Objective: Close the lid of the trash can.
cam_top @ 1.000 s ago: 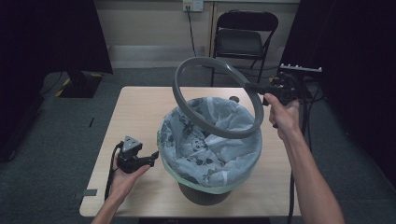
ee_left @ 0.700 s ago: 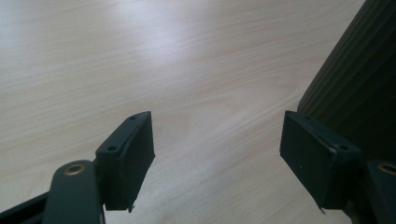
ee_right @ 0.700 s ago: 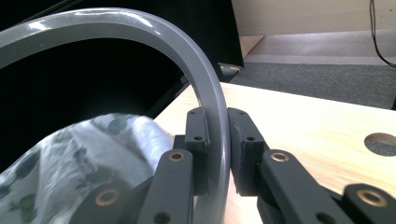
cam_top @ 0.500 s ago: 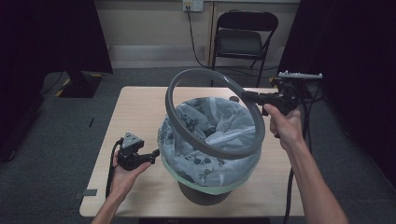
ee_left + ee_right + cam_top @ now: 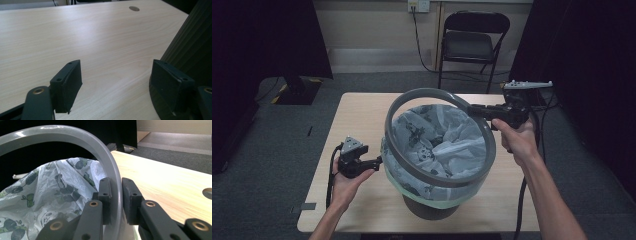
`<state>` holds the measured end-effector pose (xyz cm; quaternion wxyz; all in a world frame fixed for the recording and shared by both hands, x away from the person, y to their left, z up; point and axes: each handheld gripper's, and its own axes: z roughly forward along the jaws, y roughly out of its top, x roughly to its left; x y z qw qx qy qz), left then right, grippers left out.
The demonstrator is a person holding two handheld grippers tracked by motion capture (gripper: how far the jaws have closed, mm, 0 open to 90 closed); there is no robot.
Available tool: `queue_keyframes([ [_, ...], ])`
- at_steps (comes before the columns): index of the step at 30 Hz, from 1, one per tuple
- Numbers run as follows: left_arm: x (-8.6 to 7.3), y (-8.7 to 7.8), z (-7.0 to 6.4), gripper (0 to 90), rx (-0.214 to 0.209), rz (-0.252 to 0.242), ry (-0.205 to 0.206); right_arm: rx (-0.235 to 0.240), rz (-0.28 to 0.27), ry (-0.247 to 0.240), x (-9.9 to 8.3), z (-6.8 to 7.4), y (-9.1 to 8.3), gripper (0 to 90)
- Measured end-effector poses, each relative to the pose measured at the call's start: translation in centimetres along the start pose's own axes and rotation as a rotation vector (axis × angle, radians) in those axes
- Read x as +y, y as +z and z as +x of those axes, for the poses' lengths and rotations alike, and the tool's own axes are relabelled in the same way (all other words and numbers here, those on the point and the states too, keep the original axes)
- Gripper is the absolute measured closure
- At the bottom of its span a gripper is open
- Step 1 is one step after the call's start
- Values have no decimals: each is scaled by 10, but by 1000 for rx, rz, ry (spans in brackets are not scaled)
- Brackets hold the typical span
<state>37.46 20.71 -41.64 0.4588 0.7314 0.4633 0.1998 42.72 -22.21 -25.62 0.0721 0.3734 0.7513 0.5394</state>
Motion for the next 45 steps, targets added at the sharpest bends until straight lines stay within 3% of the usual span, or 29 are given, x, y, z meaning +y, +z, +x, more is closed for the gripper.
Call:
queue_keyframes([
  [8, 6, -7, -3, 258, -13, -36, -1, -9, 4, -25, -3, 2, 3, 751],
  [13, 16, -18, -10, 276, -46, -62, 16, -17, -16, -30, -6, 0, 1, 603],
  [15, 22, -22, -13, 296, -83, -73, 7, -11, -35, -35, -8, 0, -1, 580],
  [20, 38, -31, -19, 339, -98, -120, 14, -10, -75, -32, -11, -2, -2, 533],
  [25, 59, -48, -18, 412, -73, -188, 10, -6, -113, -54, -11, 1, -5, 561],
  [27, 68, -59, -18, 418, -83, -231, 11, -6, -129, -72, -11, 3, -6, 590],
  [29, 76, -69, -18, 425, -63, -274, 9, -4, -147, -83, -12, 5, -7, 607],
  [34, 88, -92, -20, 425, -90, -347, 6, 15, -169, -99, -15, 9, -13, 612],
  [39, 92, -107, -40, 412, -158, -397, 22, 41, -168, -125, -18, 13, -16, 627],
  [42, 94, -112, -54, 396, -182, -421, 49, 62, -183, -128, -23, 13, -18, 625],
  [45, 96, -116, -68, 386, -210, -436, 103, 67, -187, -140, -26, 16, -20, 624],
])
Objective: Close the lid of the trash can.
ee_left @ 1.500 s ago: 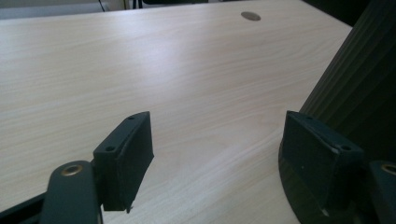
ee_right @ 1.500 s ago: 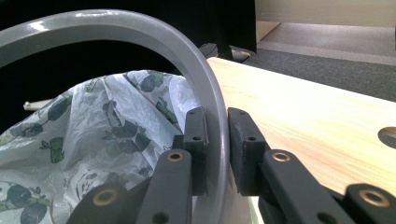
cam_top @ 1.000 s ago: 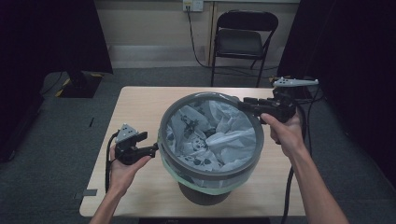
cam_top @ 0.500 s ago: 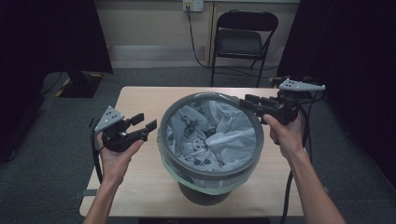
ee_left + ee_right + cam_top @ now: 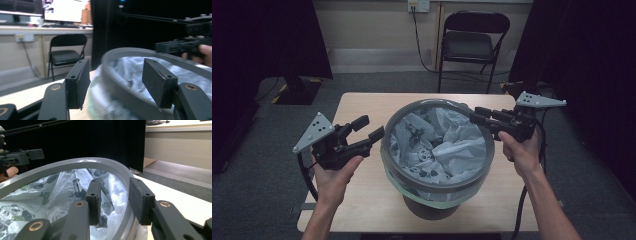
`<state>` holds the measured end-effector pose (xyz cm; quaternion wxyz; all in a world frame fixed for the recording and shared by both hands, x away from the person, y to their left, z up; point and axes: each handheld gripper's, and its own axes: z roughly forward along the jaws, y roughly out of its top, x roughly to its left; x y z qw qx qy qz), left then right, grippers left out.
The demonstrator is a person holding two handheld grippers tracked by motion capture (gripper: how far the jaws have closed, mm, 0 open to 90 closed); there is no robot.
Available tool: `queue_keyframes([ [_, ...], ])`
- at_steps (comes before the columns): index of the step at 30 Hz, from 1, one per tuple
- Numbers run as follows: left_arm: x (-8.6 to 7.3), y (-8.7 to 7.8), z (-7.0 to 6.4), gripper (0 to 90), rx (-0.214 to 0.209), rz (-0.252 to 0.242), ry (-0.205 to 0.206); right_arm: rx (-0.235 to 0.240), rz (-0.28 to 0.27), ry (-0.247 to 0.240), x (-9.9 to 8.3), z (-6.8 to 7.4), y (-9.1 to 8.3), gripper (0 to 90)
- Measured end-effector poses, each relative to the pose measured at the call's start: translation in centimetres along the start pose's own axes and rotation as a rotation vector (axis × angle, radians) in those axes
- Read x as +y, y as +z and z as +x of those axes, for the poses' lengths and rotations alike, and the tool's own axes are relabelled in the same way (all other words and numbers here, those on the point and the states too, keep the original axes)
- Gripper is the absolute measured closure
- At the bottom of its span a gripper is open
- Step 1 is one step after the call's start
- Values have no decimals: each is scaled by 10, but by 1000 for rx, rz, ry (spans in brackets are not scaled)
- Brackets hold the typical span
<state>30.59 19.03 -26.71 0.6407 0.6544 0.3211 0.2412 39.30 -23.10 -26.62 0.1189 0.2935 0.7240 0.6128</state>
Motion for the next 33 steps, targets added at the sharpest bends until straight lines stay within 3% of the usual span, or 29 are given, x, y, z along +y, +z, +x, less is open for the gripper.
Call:
queue_keyframes([
  [5, -5, 5, -13, 382, -36, 38, 49, -6, 12, -36, -2, 7, -5, 612],
  [8, -17, 9, -13, 380, -24, 62, 42, -4, 9, -60, -8, 11, -6, 602],
  [10, -20, 9, -10, 378, -42, 47, 27, -4, 2, -77, -11, 13, -7, 598],
  [20, -21, 8, -11, 411, -43, 70, 52, -22, -25, -125, -20, 20, -10, 588],
  [23, -23, 7, -11, 429, -45, 66, 44, -31, -22, -141, -21, 21, -10, 589],
  [33, -22, 8, -9, 439, -57, 87, 18, -36, -20, -144, -22, 23, -11, 596],
])
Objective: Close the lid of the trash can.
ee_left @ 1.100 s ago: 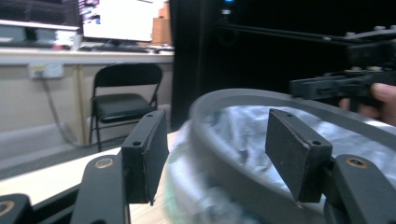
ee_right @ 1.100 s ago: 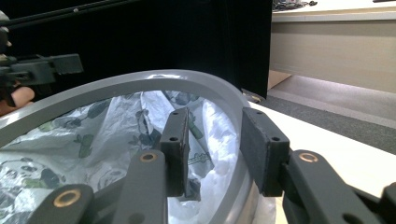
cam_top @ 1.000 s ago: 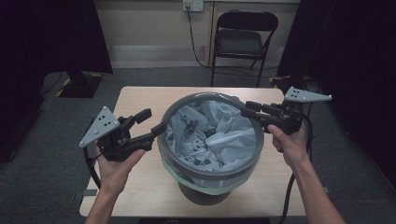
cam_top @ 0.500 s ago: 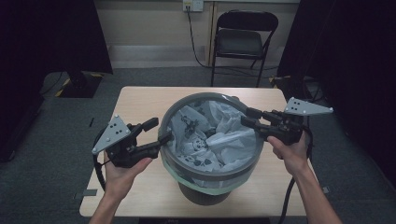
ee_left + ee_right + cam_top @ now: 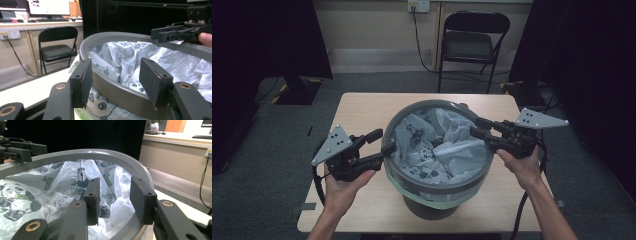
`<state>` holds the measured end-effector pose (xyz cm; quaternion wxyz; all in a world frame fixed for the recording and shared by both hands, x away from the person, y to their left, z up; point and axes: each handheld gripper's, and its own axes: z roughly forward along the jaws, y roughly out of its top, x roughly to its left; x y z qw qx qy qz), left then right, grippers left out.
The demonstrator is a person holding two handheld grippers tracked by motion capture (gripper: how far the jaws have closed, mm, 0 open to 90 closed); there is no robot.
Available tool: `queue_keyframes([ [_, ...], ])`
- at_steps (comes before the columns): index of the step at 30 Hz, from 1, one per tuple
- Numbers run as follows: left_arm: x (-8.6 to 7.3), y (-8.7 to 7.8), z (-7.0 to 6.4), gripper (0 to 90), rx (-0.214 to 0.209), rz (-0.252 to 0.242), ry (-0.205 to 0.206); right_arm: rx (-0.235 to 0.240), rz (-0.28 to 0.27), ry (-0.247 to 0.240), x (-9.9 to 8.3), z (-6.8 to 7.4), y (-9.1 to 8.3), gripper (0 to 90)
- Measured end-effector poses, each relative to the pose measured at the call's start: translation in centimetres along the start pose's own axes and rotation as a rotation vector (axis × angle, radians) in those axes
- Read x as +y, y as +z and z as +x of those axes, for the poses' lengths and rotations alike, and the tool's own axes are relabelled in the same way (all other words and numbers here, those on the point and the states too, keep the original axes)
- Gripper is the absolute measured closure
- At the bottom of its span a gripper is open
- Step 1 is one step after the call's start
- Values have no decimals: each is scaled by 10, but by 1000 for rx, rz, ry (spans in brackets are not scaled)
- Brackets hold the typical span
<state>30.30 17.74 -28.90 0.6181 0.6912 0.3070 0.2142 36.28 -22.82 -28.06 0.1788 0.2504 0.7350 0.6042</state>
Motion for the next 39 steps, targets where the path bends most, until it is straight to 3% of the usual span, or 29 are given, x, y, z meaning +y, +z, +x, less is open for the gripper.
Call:
queue_keyframes([
  [3, 2, 1, 1, 405, 13, 8, -6, 26, 12, 11, 2, -2, 0, 545],
  [6, 4, -1, 6, 376, 13, 5, -19, 50, 30, 39, 7, -3, 0, 425],
  [12, 7, -14, 21, 339, 48, -52, -61, 7, 17, 57, 13, -8, -6, 375],
  [16, 8, -18, 29, 333, 81, -54, -66, -17, -8, 94, 13, -15, -9, 360],
  [22, 1, -17, 46, 320, 138, -36, -85, -93, -10, 129, 12, -29, -12, 336],
  [29, -16, -15, 64, 285, 200, 11, -110, -201, -8, 174, 2, -44, -26, 246],
  [35, -29, -12, 71, 265, 231, 42, -113, -269, 28, 223, -19, -53, -40, 187],
  [37, -35, -11, 71, 263, 230, 38, -103, -273, 39, 242, -26, -55, -42, 193],
  [39, -40, -9, 71, 263, 240, 65, -91, -285, 76, 257, -35, -58, -43, 189],
])
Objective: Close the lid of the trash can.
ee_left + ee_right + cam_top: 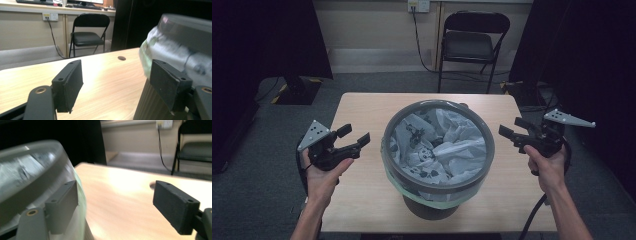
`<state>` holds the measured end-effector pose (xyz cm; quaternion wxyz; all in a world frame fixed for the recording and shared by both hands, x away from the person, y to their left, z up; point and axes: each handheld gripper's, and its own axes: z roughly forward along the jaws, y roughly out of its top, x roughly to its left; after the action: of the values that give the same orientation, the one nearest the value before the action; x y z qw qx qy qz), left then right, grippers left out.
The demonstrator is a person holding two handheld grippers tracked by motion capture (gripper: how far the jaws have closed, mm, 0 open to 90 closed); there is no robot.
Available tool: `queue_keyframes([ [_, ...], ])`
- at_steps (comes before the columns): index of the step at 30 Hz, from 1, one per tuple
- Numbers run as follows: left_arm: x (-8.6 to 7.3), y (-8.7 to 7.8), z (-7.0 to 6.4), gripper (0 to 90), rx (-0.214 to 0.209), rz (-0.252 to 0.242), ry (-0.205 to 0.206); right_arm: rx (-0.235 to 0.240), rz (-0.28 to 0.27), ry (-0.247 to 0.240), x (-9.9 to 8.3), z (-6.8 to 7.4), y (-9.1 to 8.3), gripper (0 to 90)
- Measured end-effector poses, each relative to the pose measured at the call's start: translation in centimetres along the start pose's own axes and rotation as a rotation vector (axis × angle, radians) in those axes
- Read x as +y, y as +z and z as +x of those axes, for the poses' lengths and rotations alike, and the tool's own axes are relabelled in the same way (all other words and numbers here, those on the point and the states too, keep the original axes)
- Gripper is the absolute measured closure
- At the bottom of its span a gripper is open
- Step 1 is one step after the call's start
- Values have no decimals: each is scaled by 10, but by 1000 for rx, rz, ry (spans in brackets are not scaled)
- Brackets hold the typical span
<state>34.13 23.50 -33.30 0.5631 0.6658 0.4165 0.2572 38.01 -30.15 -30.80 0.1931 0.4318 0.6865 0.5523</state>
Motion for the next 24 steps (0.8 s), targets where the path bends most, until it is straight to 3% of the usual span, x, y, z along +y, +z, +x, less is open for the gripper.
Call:
queue_keyframes([
  [3, -10, 2, 2, 260, -12, 30, 4, -19, 42, 3, -13, -4, 2, 174],
  [5, -17, 4, 5, 249, 8, 79, 26, -32, 62, 8, -22, -5, 3, 164],
  [8, -30, 6, 12, 231, 18, 135, 17, -56, 90, 26, -36, -6, 7, 167],
  [13, -48, 8, 21, 221, 47, 176, -10, -58, 121, 49, -54, -9, 11, 166],
  [16, -55, 9, 26, 209, 54, 184, -37, -85, 162, 33, -65, -11, 15, 166],
  [20, -66, 10, 27, 177, 50, 229, -11, -146, 237, 14, -83, -14, 22, 163],
  [24, -83, 11, 27, 168, 46, 293, 22, -165, 292, 13, -103, -18, 26, 164],
])
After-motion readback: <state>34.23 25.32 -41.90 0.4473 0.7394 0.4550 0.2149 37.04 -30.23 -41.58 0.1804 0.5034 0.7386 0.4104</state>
